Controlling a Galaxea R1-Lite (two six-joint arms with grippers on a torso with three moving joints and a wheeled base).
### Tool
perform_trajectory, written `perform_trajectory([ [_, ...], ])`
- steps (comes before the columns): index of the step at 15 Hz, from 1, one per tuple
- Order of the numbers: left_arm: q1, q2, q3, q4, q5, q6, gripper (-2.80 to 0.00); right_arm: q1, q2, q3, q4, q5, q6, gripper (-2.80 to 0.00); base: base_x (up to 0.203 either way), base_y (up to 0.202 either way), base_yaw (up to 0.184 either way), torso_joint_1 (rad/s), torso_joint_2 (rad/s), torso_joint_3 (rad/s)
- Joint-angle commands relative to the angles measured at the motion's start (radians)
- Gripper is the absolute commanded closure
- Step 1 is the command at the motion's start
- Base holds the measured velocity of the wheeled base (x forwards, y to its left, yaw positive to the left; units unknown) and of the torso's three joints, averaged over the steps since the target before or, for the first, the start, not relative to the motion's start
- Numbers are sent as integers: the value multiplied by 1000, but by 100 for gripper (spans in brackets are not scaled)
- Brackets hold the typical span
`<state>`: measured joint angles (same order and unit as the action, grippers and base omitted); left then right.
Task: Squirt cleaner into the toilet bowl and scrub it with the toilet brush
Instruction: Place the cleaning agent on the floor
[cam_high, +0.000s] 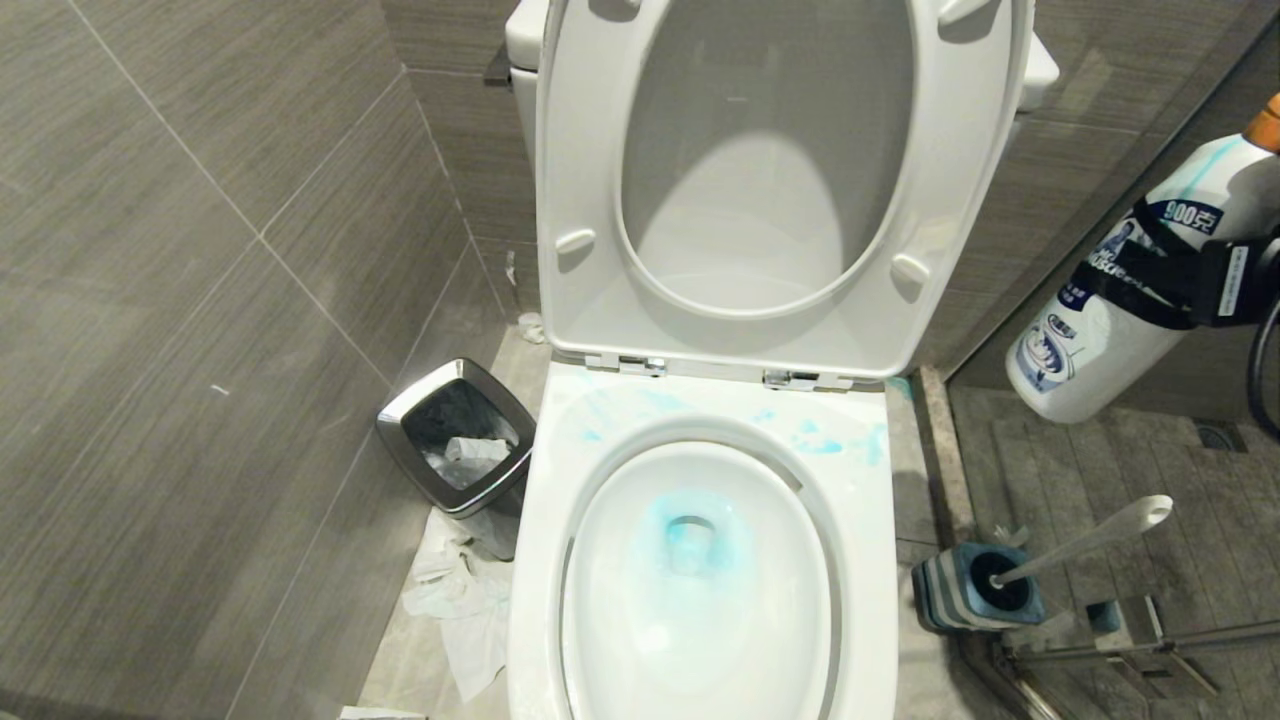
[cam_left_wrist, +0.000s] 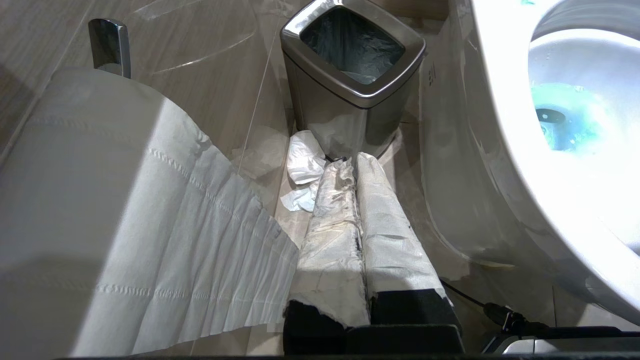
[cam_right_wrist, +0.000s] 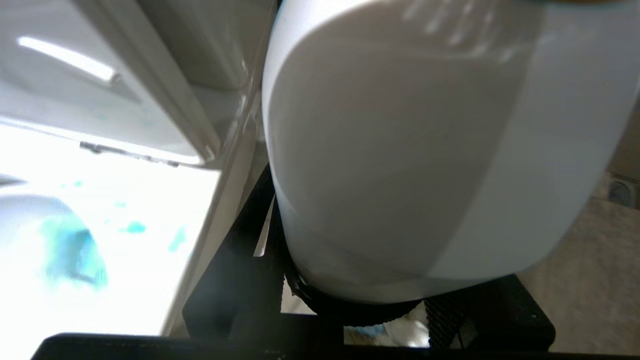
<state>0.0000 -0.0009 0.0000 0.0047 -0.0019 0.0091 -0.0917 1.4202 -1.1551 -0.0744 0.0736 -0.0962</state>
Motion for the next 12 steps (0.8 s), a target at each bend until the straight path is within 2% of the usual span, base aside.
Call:
perform_trajectory([
  [1, 1, 1, 2, 0, 0, 0, 0, 14, 75, 99, -211, 3, 30, 0, 0, 0, 0, 0, 0, 0],
  [4, 0, 1, 2, 0, 0, 0, 0, 35, 152, 215, -419, -9, 42, 0, 0, 0, 0, 0, 0, 0],
  [7, 0, 1, 2, 0, 0, 0, 0, 56, 242, 284, -571, -67, 41, 0, 0, 0, 0, 0, 0, 0],
  [12, 1, 1, 2, 0, 0, 0, 0, 54, 335, 382, -638, -64, 48, 0, 0, 0, 0, 0, 0, 0],
])
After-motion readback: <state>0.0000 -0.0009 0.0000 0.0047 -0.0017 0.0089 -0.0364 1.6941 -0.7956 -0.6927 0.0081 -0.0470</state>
